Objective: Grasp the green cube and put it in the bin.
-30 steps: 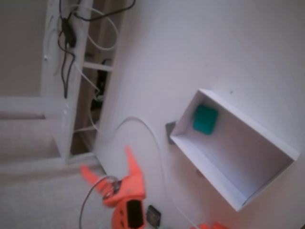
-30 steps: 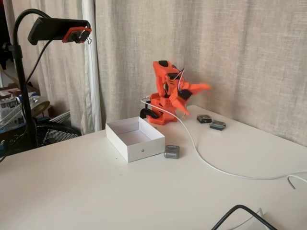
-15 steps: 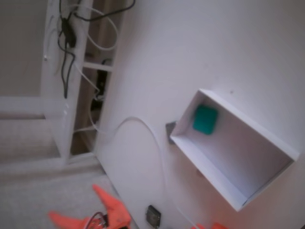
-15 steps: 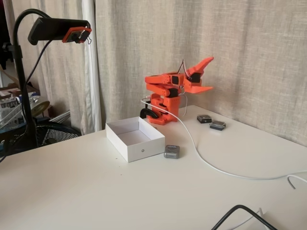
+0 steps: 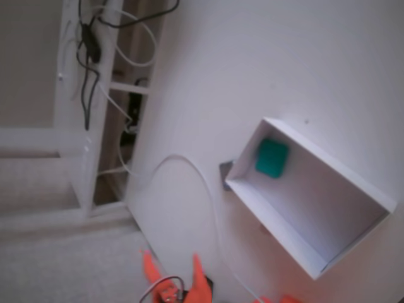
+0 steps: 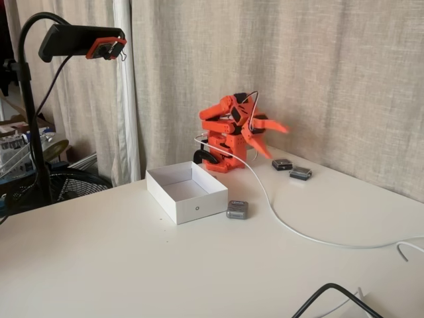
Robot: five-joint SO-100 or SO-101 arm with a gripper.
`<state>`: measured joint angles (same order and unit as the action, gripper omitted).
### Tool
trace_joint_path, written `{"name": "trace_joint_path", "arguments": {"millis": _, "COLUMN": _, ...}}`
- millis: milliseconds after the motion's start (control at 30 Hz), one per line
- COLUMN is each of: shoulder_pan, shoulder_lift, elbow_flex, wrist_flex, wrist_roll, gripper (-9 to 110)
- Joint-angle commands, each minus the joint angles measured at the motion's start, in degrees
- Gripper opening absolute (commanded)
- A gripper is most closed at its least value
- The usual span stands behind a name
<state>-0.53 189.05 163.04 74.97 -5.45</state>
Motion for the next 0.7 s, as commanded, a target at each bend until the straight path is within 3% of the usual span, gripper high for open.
{"name": "trace_joint_path", "arguments": {"millis": 0, "shoulder_pan": 0.3, "shoulder_lift": 0.5, "elbow_flex": -1.9, "wrist_flex": 4.2, "wrist_roll": -0.7, "gripper": 39}}
{"name": "trace_joint_path", "arguments": {"millis": 300, "shoulder_pan": 1.1, "shoulder_lift": 0.6, "elbow_flex": 4.2, "wrist_flex": 2.0, "wrist_roll": -3.0, "gripper": 24}}
{"name": "trace_joint_path", "arguments": {"millis": 500, "shoulder_pan": 1.1, "shoulder_lift": 0.6, "elbow_flex": 5.4, "wrist_flex": 1.5, "wrist_roll": -3.5, "gripper": -6}}
{"name": "trace_joint_path", "arguments": {"millis": 667, "shoulder_pan": 1.2, "shoulder_lift": 0.6, "elbow_flex": 5.4, "wrist_flex": 1.5, "wrist_roll": -3.6, "gripper": -8}}
